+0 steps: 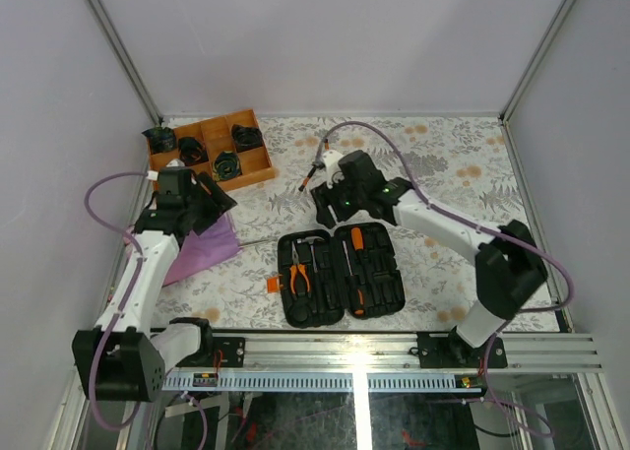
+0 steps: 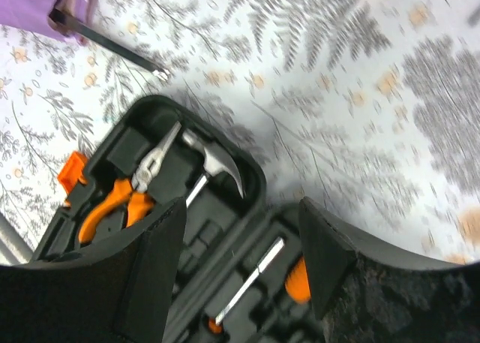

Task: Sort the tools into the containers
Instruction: Pick up the utility knife at the center of the board.

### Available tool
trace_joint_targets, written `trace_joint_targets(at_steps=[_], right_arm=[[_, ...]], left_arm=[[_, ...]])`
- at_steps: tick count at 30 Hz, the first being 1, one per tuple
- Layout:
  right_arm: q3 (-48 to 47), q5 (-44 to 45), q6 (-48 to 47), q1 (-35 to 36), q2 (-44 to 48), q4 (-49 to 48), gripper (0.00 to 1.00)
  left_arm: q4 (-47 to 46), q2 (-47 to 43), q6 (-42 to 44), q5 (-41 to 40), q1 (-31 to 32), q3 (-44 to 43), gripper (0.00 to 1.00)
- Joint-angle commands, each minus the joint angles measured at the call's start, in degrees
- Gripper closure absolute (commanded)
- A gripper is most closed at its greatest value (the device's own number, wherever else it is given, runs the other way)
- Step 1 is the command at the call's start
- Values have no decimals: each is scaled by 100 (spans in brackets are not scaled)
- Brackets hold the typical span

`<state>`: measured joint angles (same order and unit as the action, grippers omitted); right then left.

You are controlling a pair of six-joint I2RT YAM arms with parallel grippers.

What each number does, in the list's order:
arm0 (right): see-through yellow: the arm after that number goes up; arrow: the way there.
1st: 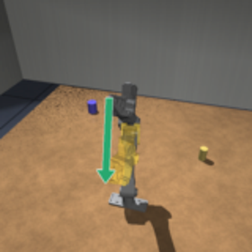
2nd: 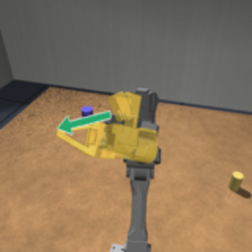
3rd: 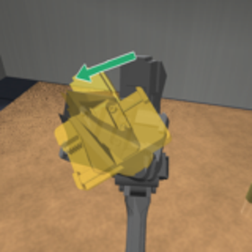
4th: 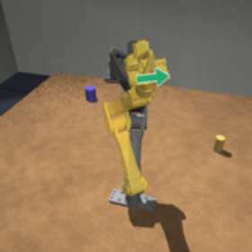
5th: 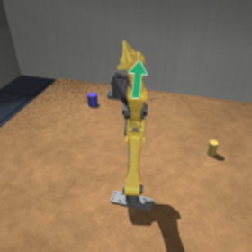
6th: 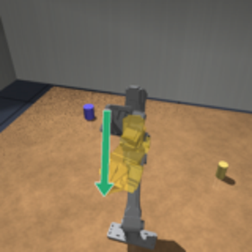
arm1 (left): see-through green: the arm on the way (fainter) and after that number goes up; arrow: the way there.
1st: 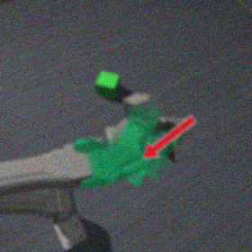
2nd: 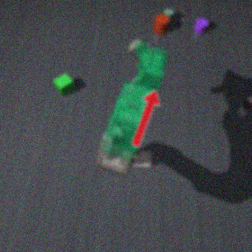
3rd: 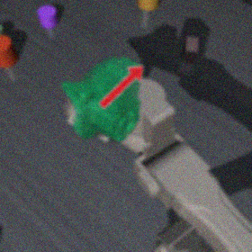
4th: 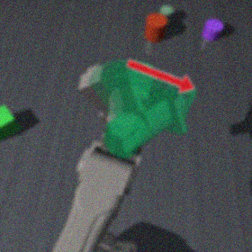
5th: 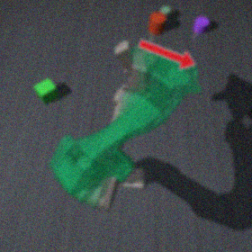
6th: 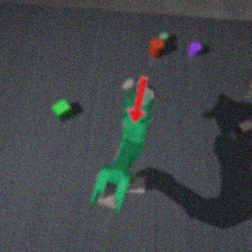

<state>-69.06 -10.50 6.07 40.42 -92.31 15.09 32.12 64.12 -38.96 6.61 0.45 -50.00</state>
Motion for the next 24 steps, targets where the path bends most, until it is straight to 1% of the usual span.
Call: trace_joint_targets(at_steps=[1, 2, 7, 11, 16, 24], right_arm=[[-891, -474, -734, 326, -816, -590, 32], [-1130, -554, -839, 425, -1037, -576, 31], [-2229, -1054, -1514, 734, -2158, -348, 31], [-3107, -1374, -2046, 876, -2952, 56, 31], [-4039, -1466, -2676, 1063, -3763, 698, 32], [-4755, -1342, -3076, 1385, -4498, 938, 32]], left_arm=[[336, -616, 301, -364, -49, -414, 32], [419, -804, 328, -574, -50, -462, 30], [717, -1475, 419, -1326, -46, -579, 26], [767, -1974, 492, -1724, -46, -492, 23], [802, -2221, 677, -1978, -51, -396, 23], [493, -2729, 755, -2027, -48, -104, 22]])
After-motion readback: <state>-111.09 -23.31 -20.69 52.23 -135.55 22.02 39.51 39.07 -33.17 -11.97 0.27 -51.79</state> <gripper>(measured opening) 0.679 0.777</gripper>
